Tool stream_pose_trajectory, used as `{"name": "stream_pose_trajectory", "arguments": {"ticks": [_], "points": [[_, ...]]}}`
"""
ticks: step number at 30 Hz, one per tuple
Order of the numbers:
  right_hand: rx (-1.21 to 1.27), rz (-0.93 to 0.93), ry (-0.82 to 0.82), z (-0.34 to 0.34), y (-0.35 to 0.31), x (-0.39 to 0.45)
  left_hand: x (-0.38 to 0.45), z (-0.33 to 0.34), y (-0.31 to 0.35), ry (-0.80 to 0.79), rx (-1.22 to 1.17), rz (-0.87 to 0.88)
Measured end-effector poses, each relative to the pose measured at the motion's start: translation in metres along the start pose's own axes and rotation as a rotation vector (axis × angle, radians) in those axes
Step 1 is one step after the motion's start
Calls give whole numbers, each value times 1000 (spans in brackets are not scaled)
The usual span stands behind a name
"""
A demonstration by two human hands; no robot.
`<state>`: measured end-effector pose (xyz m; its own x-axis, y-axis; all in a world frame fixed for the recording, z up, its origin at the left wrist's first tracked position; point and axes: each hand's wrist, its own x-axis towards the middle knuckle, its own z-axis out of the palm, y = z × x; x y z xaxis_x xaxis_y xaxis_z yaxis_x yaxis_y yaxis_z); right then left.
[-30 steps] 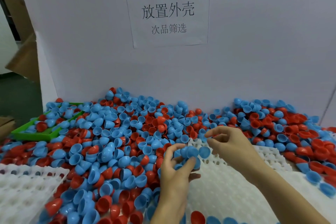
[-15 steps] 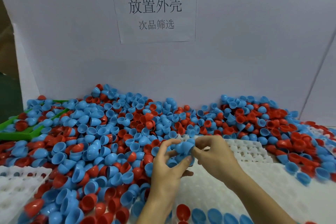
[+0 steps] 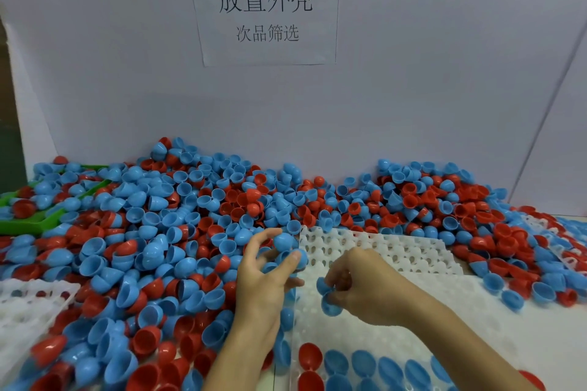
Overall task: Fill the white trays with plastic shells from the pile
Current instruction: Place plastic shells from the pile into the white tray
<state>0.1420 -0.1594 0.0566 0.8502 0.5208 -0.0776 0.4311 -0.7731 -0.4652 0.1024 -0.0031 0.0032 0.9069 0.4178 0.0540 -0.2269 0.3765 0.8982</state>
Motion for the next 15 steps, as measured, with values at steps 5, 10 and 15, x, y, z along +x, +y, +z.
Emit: {"name": "stream_pose_trajectory", "arguments": {"ticks": [5,10,15], "points": [[-88,-26,-91,22,-19,5,1,-2,1,12,-23,0],[-339,-12,-105,38,-27,1,2,-2,1,17,-63,-14],[-368,-24,-109,34,-29,-1,0,1,3,15,-88,-31]]}}
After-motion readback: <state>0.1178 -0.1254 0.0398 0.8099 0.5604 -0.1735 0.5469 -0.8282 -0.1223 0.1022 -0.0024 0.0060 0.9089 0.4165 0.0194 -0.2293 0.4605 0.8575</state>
